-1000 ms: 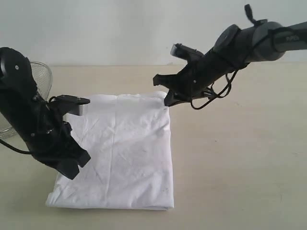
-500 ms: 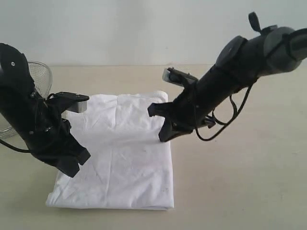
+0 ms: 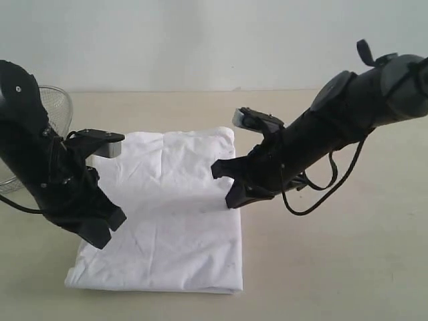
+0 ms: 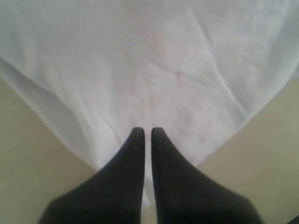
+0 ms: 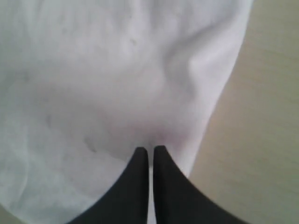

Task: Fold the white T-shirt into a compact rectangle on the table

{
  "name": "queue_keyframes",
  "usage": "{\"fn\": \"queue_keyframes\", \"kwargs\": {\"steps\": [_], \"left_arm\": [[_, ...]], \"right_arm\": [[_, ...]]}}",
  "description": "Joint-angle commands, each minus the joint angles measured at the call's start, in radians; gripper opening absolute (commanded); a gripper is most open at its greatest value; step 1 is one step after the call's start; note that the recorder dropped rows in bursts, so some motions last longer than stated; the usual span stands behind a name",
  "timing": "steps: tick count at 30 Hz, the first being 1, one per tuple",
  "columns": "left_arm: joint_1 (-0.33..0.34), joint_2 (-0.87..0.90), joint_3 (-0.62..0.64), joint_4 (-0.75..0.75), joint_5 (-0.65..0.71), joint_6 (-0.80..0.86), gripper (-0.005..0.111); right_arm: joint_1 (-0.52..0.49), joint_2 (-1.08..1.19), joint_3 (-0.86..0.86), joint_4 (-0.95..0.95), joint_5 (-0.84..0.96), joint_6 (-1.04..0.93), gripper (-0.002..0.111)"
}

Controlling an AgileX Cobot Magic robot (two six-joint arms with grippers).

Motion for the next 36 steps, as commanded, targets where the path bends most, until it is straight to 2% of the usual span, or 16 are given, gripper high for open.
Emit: {"fn": "queue_keyframes", "kwargs": {"steps": [1, 4, 8, 14, 15, 20, 21, 23, 29, 36], "left_arm": [[-0.006, -0.010, 0.004, -0.012, 0.024, 0.006, 0.005], [-0.006, -0.010, 0.004, -0.012, 0.065, 0.029, 0.005], [-0.006, 0.005, 0.039, -0.012, 0.053, 0.052, 0.005], [-0.006, 0.043, 0.054, -0.038, 0.043, 0.057, 0.005], [-0.006, 0.037, 0.054, -0.045, 0.054, 0.070, 0.005], [-0.006, -0.068, 0.054, -0.158, 0.064, 0.131, 0.005], [-0.006, -0.089, 0.054, -0.182, 0.077, 0.145, 0.005], [-0.006, -0.152, 0.056, -0.213, 0.079, 0.154, 0.005], [-0.006, -0.196, 0.056, -0.213, 0.009, 0.154, 0.005], [-0.006, -0.174, 0.058, -0.195, -0.006, 0.154, 0.005]], "right_arm": [[0.000, -0.111, 0.009, 0.024, 0.058, -0.013, 0.000], [0.032, -0.142, 0.077, 0.078, 0.102, -0.047, 0.000], [0.099, -0.142, 0.173, 0.078, -0.049, -0.062, 0.000], [0.097, -0.157, 0.190, 0.076, -0.097, -0.062, 0.000], [0.087, -0.163, 0.188, 0.076, -0.097, -0.062, 0.000], [-0.120, -0.142, 0.085, 0.075, 0.078, -0.020, 0.002], [-0.138, -0.136, 0.076, 0.075, 0.078, -0.020, 0.005], [-0.165, -0.115, 0.067, 0.075, 0.058, -0.038, 0.019], [-0.169, -0.006, 0.045, 0.117, 0.064, -0.082, 0.057], [-0.169, 0.067, 0.030, 0.276, 0.141, -0.204, 0.059]]}}
